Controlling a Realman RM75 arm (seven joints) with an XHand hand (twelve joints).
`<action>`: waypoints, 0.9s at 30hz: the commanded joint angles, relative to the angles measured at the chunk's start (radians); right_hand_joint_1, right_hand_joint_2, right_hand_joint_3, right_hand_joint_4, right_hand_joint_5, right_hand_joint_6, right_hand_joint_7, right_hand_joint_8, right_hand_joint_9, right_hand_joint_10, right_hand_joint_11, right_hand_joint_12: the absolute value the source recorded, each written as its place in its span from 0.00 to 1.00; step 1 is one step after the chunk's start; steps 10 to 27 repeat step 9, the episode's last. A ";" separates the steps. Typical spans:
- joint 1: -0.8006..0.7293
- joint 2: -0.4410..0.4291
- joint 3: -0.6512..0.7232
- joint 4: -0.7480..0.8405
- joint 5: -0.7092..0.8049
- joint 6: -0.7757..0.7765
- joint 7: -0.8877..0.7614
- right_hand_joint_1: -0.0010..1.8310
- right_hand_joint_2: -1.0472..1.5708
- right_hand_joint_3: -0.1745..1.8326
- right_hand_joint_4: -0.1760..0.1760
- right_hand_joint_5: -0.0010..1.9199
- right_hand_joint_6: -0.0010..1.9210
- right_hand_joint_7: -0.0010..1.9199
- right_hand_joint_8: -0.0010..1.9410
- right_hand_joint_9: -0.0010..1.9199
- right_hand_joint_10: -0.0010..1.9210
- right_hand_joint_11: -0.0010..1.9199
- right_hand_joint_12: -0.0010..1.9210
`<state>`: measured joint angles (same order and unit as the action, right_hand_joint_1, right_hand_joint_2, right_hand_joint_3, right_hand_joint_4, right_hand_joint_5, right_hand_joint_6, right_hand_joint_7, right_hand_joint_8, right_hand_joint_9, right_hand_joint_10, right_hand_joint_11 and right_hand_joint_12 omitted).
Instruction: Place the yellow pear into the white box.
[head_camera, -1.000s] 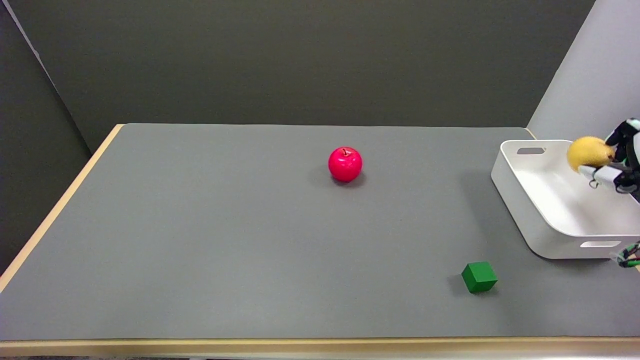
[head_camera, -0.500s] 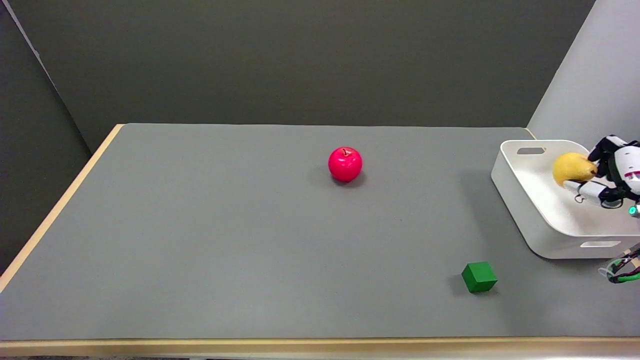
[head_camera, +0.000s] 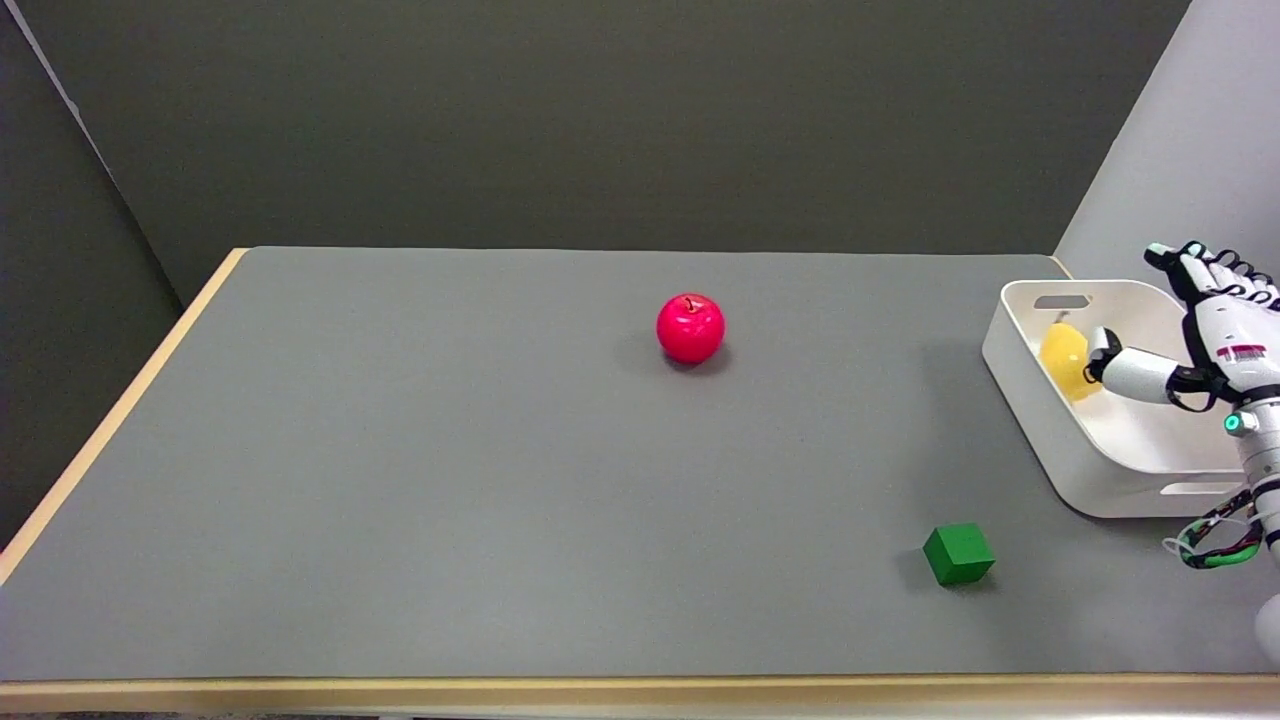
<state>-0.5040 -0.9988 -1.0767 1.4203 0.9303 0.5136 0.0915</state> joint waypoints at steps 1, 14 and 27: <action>0.010 0.033 -0.105 0.020 0.032 0.114 0.112 0.27 0.65 0.60 0.68 0.02 0.16 0.00 0.05 0.01 0.25 0.00 0.54; 0.041 0.074 -0.122 0.037 0.041 0.122 0.138 0.23 0.65 0.58 0.67 0.00 0.08 0.00 0.00 0.00 0.12 0.00 0.43; 0.041 0.074 -0.122 0.037 0.041 0.122 0.138 0.23 0.65 0.58 0.67 0.00 0.08 0.00 0.00 0.00 0.12 0.00 0.43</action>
